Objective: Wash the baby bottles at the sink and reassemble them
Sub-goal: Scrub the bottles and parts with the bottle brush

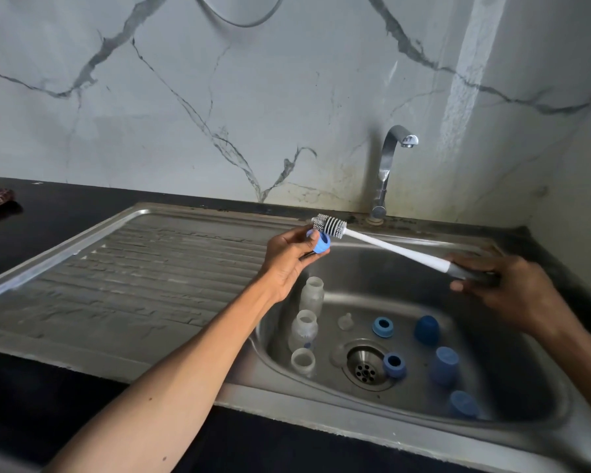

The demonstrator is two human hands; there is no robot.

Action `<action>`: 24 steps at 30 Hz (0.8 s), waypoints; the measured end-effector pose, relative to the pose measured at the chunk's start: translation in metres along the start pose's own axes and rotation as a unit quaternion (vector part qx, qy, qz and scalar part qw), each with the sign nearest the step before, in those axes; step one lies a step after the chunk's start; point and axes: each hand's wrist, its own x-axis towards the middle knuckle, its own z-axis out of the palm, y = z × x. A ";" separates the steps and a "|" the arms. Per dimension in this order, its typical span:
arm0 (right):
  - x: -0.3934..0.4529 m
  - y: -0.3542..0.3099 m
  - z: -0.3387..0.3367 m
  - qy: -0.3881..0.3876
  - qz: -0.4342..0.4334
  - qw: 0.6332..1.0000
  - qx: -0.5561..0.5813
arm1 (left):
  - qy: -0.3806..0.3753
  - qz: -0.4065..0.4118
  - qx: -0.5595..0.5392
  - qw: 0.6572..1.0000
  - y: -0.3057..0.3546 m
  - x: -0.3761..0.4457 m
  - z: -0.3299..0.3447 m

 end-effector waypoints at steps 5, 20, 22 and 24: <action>-0.003 -0.004 0.005 -0.005 -0.015 1.000 -0.003 | -0.030 0.030 0.096 0.994 -0.004 -0.005 0.002; -0.008 -0.012 0.002 -0.020 0.000 1.000 -0.020 | 0.059 0.011 -0.032 0.998 0.004 -0.004 0.001; -0.009 -0.014 0.002 -0.021 -0.006 0.999 -0.025 | 0.063 0.004 -0.055 0.996 0.005 -0.005 0.002; -0.009 -0.015 0.000 -0.012 -0.005 1.000 -0.025 | 0.070 0.000 -0.071 0.995 0.007 -0.006 0.004</action>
